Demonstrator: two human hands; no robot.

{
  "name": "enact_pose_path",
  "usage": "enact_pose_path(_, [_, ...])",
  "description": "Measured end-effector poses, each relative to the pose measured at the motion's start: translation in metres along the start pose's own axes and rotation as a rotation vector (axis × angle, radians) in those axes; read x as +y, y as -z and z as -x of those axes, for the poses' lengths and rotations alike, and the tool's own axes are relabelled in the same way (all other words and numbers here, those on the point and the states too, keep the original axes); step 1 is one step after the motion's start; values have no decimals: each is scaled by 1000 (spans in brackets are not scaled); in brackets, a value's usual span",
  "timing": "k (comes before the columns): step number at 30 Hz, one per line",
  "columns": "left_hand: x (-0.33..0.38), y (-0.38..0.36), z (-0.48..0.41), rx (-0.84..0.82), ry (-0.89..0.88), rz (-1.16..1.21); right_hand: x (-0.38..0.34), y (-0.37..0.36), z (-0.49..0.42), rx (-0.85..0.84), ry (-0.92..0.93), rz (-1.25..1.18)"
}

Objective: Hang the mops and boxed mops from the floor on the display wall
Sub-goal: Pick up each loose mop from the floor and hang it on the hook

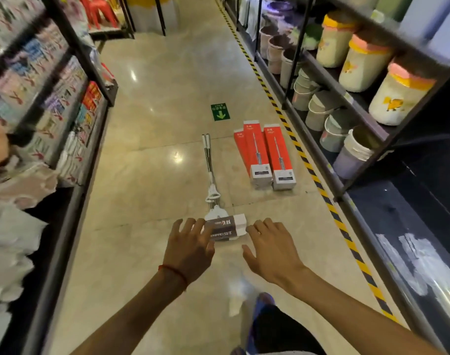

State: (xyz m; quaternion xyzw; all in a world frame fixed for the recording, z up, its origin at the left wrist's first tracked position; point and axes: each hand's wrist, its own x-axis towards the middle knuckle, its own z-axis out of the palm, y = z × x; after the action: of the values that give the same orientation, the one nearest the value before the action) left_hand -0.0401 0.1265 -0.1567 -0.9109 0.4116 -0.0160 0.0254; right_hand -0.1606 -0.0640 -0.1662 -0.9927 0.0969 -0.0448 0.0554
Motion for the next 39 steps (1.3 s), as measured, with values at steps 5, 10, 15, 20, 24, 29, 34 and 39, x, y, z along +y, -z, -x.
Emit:
enact_pose_path(5, [-64, -16, -34, -83, 94, 24, -21, -29, -87, -28, 88, 17])
enact_pose_path(10, [-135, -31, -84, -142, 156, -20, -35, -58, -189, -63, 105, -23])
enact_pose_path(15, [-197, -35, -138, -145, 171, -42, -53, -72, -272, -103, 209, 30])
enact_pose_path(20, [-269, -50, -189, -155, 168, 11, -71, -86, -358, -158, 170, 79])
enact_pose_path(24, [-340, -72, -239, -177, 89, 16, -95, -105, -419, -165, 78, 77])
enact_pose_path(29, [-440, -77, -307, -148, -77, -3, -136, -117, -490, -119, -65, 56])
enact_pose_path(34, [-515, -72, -366, -161, -237, -16, -171, -115, -551, -118, -206, 54])
enact_pose_path(39, [-549, -78, -435, -166, -366, -68, -170, -129, -598, -128, -323, 74])
